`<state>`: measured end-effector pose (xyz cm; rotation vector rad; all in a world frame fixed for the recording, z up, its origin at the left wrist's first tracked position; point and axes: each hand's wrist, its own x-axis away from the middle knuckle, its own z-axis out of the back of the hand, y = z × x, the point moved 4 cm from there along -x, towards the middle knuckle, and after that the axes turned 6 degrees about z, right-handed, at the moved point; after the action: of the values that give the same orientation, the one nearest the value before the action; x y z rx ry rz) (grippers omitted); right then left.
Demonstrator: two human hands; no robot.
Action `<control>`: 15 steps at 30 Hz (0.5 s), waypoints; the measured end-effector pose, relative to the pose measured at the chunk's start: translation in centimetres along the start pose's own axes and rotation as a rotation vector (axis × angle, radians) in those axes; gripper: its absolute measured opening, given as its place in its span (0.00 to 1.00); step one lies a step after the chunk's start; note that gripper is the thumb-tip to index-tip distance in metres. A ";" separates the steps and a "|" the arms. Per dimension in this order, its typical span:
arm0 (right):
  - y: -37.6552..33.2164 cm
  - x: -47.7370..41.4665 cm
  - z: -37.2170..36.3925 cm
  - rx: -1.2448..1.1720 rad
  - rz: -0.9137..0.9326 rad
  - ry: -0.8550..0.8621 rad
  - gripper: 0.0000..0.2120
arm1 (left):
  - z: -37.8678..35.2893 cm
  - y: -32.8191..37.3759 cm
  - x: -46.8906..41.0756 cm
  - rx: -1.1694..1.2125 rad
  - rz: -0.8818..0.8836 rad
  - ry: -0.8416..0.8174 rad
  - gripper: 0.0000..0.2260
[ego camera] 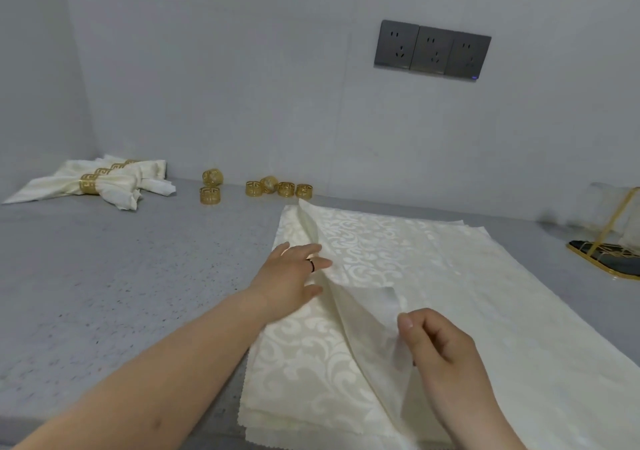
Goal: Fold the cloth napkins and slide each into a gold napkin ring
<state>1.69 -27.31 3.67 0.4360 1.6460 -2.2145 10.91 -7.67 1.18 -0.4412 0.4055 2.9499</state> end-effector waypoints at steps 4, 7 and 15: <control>0.3 0.0 0.1 0.010 0.005 -0.006 0.16 | -0.5 0.9 -1.4 -0.041 -0.064 0.078 0.14; 0.8 -0.3 0.8 0.024 -0.014 0.043 0.17 | -0.5 -0.1 -1.2 0.058 -0.031 0.013 0.13; 0.5 -2.7 0.2 0.086 -0.054 0.017 0.17 | 5.7 -3.8 6.4 0.199 0.091 0.014 0.12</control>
<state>4.32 -27.41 4.50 0.4389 1.5937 -2.3344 3.91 -1.84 3.59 -0.4291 0.7313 2.9536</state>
